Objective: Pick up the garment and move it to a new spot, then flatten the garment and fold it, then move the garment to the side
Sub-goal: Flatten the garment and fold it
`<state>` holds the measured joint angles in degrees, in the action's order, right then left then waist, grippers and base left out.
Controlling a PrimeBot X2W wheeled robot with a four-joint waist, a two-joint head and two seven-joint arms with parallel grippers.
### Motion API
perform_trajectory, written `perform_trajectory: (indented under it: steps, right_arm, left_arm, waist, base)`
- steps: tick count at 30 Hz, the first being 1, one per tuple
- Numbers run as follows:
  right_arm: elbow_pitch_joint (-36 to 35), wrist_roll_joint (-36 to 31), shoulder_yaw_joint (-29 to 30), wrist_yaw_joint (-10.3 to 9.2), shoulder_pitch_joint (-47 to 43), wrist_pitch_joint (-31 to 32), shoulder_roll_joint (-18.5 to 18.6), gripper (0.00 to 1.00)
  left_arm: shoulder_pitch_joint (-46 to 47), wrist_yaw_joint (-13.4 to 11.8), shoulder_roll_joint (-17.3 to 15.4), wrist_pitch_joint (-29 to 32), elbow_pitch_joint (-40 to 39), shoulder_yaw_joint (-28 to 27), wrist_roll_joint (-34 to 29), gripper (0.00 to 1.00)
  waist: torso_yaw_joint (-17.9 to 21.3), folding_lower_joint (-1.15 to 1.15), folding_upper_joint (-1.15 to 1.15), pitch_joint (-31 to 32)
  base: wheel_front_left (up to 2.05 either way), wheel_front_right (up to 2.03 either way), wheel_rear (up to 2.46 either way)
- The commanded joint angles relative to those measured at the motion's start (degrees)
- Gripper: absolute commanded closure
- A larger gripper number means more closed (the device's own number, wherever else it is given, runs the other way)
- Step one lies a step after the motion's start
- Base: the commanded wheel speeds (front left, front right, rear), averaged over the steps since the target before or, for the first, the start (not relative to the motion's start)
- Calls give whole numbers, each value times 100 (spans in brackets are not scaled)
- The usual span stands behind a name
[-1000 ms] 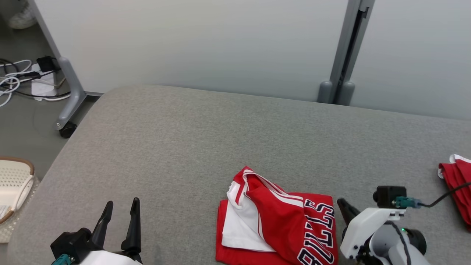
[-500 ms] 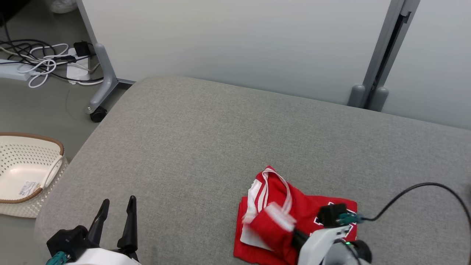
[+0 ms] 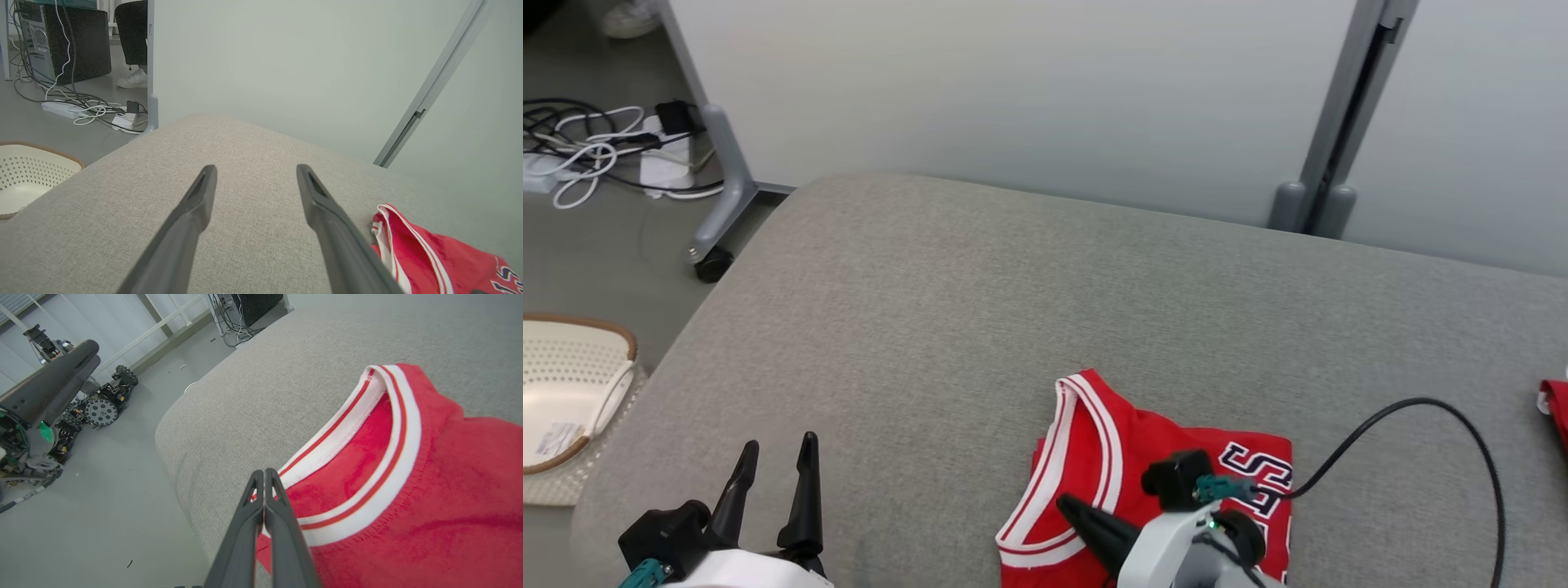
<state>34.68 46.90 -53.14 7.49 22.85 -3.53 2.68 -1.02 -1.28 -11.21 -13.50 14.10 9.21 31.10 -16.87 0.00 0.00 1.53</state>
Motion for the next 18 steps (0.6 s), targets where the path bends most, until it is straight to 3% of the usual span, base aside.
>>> perform_trajectory:
  steps: [1, 5, 6, 7, 8, 18]
  right_arm:
    - [34, -21, 44, 1, 96, -102, 48, 100]
    - [149, -267, 360, 1, 295, -454, 53, 100]
    - [157, -334, 444, 1, 325, -520, 80, 77]
    - [144, -401, 553, 1, 349, -599, 124, 45]
    - [124, -477, 679, 1, 376, -678, 183, 0]
    - [-830, -1506, 2497, 1, 20, -1038, 586, 0]
  left_arm:
    - [-15, -29, 0, -25, -9, -19, 3, 0]
    - [-59, -73, 14, -56, -64, -50, -4, 0]
    - [-69, -81, 13, -68, -79, -60, -6, 0]
    - [-73, -85, 9, -72, -89, -71, -7, 0]
    - [-79, -88, 5, -73, -104, -82, -5, 0]
    - [-216, -165, -80, -152, -566, -401, -74, 0]
  waist:
    - [111, 0, 0, 19]
    - [339, 0, 0, 47]
    - [393, 0, 0, 55]
    - [444, 0, 0, 64]
    - [493, 0, 0, 74]
    - [1062, 0, 0, 172]
  base:
    - [0, 0, 0]
    - [0, 0, 0]
    - [0, 0, 0]
    - [0, 0, 0]
    - [0, 0, 0]
    - [0, 0, 0]
